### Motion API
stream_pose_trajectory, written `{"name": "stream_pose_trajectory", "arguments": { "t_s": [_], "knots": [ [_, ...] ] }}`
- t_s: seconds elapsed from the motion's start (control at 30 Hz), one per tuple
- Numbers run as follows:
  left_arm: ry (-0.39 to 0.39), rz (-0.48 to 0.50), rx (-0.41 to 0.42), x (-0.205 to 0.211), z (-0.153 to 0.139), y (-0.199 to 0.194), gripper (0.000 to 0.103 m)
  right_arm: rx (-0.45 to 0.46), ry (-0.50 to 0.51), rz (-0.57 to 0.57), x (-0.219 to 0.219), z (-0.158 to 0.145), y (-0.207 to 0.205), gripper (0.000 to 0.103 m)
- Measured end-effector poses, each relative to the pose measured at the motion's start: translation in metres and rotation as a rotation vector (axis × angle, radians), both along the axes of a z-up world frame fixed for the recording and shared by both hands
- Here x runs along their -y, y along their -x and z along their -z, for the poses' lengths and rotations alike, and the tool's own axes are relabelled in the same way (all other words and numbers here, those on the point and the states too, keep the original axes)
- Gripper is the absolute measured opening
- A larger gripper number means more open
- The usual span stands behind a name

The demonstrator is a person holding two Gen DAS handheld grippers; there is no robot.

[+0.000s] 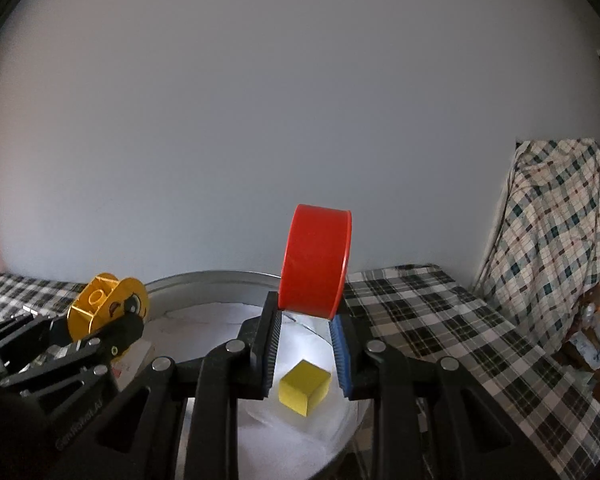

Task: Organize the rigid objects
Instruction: 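Hold the yellow brick and red roll above the tin with both tools, then open both tools to drop the yellow brick and red tape roll into the tin, then withdraw both tools from the tin toward the picture frame on the table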

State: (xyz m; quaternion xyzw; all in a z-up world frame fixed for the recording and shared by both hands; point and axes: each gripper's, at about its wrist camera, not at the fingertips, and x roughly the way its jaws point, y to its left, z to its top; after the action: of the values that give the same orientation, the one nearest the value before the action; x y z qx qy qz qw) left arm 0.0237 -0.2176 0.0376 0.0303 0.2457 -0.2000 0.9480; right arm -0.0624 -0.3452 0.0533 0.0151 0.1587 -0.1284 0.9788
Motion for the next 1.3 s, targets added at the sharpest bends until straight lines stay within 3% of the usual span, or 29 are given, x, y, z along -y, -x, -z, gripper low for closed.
{"name": "stream_pose_trajectory", "arguments": {
  "t_s": [0.17, 0.5, 0.57, 0.6, 0.67, 0.73, 0.8, 0.9, 1.3],
  "knots": [
    [-0.052, -0.006, -0.066, 0.013, -0.001, -0.02, 0.03, -0.038, -0.029, 0.0, 0.006, -0.003, -0.02, 0.027],
    [-0.109, -0.063, -0.196, 0.016, 0.013, -0.054, 0.032, -0.244, -0.022, -0.081, 0.004, 0.017, -0.065, 0.027],
    [-0.114, -0.059, -0.221, 0.017, 0.017, -0.056, 0.055, -0.246, -0.057, -0.113, 0.006, 0.017, -0.065, 0.027],
    [-0.117, -0.071, -0.222, 0.016, 0.016, -0.055, 0.067, -0.234, -0.069, -0.113, 0.007, 0.016, -0.063, 0.035],
    [-0.125, -0.123, -0.203, 0.013, 0.012, -0.053, 0.077, -0.228, -0.056, -0.085, 0.009, 0.015, -0.06, 0.05],
    [-0.105, -0.148, -0.2, 0.005, 0.008, -0.052, 0.096, -0.195, -0.057, -0.045, 0.015, 0.012, -0.054, 0.063],
    [-0.054, -0.168, -0.194, -0.004, 0.002, -0.049, 0.102, -0.155, -0.11, -0.037, 0.025, 0.009, -0.047, 0.074],
    [0.016, -0.146, -0.188, -0.011, -0.003, -0.042, 0.102, -0.084, -0.198, -0.049, 0.036, 0.004, -0.038, 0.083],
    [-0.024, -0.159, -0.127, -0.005, 0.0, -0.038, 0.102, -0.028, -0.19, -0.023, 0.033, -0.002, -0.029, 0.083]
  ]
}}
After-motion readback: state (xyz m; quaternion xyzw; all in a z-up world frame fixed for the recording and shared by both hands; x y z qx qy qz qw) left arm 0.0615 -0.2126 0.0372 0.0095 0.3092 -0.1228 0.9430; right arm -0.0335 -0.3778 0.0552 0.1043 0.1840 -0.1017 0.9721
